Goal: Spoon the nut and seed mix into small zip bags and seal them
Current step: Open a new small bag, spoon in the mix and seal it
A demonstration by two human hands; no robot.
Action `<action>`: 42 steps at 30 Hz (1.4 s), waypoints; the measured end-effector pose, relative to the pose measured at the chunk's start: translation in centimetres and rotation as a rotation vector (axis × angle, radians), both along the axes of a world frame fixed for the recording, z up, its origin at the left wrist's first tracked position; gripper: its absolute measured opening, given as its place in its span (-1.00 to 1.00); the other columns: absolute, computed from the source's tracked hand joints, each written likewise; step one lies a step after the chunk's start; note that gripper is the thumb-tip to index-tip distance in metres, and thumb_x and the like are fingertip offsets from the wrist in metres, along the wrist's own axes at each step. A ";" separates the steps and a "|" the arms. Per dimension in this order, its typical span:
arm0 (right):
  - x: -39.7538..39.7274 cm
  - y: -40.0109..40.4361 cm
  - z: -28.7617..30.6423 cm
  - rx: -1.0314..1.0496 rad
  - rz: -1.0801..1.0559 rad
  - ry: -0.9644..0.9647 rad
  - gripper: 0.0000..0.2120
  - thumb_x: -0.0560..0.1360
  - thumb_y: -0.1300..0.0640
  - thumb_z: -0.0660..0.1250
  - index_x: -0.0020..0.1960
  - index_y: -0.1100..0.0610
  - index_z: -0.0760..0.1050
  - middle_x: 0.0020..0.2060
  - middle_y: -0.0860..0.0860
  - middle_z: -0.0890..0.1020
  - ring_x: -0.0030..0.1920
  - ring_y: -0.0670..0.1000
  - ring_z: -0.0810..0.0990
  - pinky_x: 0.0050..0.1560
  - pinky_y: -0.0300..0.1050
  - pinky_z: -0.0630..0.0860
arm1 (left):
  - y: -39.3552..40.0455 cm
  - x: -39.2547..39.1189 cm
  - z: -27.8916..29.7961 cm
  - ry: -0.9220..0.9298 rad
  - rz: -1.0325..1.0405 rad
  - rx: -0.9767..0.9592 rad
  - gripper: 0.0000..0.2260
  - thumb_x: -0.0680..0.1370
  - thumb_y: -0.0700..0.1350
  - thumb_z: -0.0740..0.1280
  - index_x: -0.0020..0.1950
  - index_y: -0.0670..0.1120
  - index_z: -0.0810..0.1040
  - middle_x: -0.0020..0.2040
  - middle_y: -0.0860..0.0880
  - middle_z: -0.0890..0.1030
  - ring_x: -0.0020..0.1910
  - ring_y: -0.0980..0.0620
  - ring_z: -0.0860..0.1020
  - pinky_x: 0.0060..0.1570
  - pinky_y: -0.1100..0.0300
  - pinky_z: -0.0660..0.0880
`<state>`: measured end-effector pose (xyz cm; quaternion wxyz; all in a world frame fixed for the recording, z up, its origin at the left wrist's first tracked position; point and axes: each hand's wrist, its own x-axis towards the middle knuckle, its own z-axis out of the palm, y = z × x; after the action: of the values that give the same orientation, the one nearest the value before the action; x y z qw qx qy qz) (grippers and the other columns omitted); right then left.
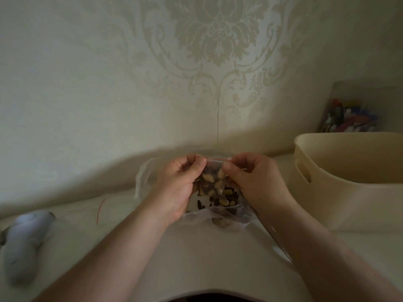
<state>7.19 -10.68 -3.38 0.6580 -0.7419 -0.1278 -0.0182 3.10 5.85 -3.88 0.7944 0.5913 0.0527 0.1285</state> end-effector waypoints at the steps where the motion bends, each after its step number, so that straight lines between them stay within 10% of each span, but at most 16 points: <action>1: 0.1 0.0 0.0 0.022 0.012 0.022 -0.96 0.53 0.11 0.54 -0.06 0.04 0.69 -0.21 0.03 0.76 -0.18 0.03 0.76 -0.05 0.04 0.73 | 0.1 0.1 -0.1 0.005 0.019 -0.007 -0.86 0.64 -0.20 0.34 0.00 -0.24 0.67 -0.10 -0.23 0.71 -0.16 -0.12 0.66 -0.13 0.03 0.65; 12: -0.7 -0.1 0.5 -0.126 -0.063 -0.107 -0.89 0.55 0.07 0.51 -0.16 -0.01 0.67 -0.30 -0.05 0.73 -0.28 -0.02 0.72 -0.19 -0.02 0.71 | 0.4 0.5 -0.3 0.019 0.094 0.041 -0.87 0.67 -0.27 0.33 0.04 -0.24 0.67 -0.08 -0.20 0.72 -0.09 -0.10 0.69 -0.03 0.14 0.68; 17: -0.7 -0.3 0.6 -0.178 -0.108 -0.210 -0.87 0.56 0.08 0.48 -0.17 -0.02 0.64 -0.29 -0.20 0.69 -0.30 -0.15 0.66 -0.35 -0.30 0.57 | 1.6 0.4 -0.8 -0.068 0.275 0.619 -0.92 0.63 -0.07 0.45 0.05 0.00 0.75 -0.10 0.08 0.77 -0.04 0.04 0.73 0.13 -0.08 0.65; 26: -0.3 -0.3 0.0 -0.168 -0.026 -0.180 -0.92 0.58 0.03 0.47 -0.10 -0.05 0.65 -0.21 -0.08 0.73 -0.17 -0.06 0.71 -0.12 -0.08 0.66 | 1.7 0.1 -0.9 -0.085 0.285 0.713 -0.90 0.66 -0.03 0.40 0.01 0.07 0.71 -0.15 0.12 0.74 -0.11 0.08 0.70 0.05 -0.11 0.65; 33: -0.3 -0.1 0.0 -0.207 -0.007 -0.211 -0.90 0.57 0.06 0.48 -0.12 -0.07 0.64 -0.25 -0.21 0.69 -0.25 -0.16 0.66 -0.27 -0.28 0.58 | 1.8 0.0 -0.8 -0.106 0.268 0.748 -0.90 0.67 -0.01 0.38 0.01 0.07 0.69 -0.15 0.15 0.73 -0.13 0.13 0.68 0.01 0.01 0.64; 42: -0.1 -0.7 0.3 -0.167 0.022 -0.152 -0.91 0.59 0.09 0.45 -0.10 -0.03 0.63 -0.21 -0.05 0.72 -0.18 -0.03 0.71 -0.09 0.10 0.71 | 1.9 -0.8 0.0 -0.189 0.174 0.898 -0.90 0.67 0.02 0.35 0.00 0.10 0.65 -0.36 0.20 0.56 -0.40 0.19 0.44 -0.34 0.23 0.41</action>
<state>7.04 -11.41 -3.10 0.5824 -0.7892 -0.1866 -0.0564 2.27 7.75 -3.86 0.4474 0.8557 -0.0312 0.2580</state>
